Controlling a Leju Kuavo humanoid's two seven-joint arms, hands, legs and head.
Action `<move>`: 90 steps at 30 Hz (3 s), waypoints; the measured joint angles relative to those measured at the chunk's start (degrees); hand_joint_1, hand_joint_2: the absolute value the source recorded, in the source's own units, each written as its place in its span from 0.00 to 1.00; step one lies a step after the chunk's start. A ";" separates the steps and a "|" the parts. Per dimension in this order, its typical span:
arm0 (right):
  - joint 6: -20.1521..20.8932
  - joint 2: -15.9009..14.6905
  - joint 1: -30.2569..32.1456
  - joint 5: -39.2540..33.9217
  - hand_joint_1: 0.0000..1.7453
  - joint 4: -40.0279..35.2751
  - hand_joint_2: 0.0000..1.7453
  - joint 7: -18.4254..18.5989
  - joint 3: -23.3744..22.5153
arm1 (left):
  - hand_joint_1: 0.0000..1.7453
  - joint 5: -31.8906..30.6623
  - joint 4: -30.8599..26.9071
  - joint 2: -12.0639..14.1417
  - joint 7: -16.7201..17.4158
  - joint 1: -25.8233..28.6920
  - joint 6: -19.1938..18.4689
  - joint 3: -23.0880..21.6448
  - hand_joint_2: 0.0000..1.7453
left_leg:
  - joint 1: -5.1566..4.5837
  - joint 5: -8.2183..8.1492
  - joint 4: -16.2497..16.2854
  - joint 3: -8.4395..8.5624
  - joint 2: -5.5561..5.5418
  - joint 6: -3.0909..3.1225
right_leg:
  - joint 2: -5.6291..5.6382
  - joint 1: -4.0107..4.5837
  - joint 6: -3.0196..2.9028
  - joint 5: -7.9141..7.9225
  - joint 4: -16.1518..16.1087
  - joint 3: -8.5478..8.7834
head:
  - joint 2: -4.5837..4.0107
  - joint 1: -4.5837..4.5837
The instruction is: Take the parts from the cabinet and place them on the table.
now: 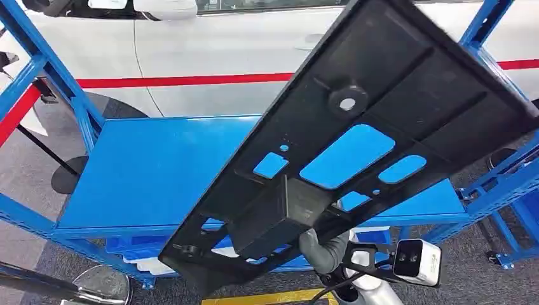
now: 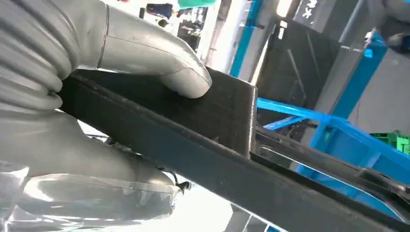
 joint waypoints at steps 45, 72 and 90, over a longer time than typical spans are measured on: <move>13.20 2.77 4.28 2.34 1.00 2.71 1.00 -0.15 -1.75 | 0.00 -0.85 0.00 1.03 -0.50 0.18 0.33 2.10 1.00 | -0.96 -8.11 -1.74 10.11 0.29 1.54 | -0.57 0.71 1.05 7.40 0.58 -7.14 | 0.00 0.00; 8.37 2.93 5.17 0.59 1.00 1.20 1.00 -0.15 -4.00 | 0.00 -3.45 -0.02 0.81 2.32 0.85 1.12 2.51 1.00 | -0.55 -8.40 -0.30 10.14 0.50 0.23 | -0.38 1.17 -0.44 6.06 0.66 -7.61 | 0.00 -0.04; 13.51 2.08 8.42 3.91 1.00 -3.19 1.00 -0.15 -8.02 | 0.00 -4.52 -0.02 0.85 2.78 0.88 2.97 2.54 1.00 | -0.68 -0.27 -1.27 1.26 0.96 0.44 | 0.03 0.27 0.87 -2.02 -0.11 2.07 | 0.00 -0.05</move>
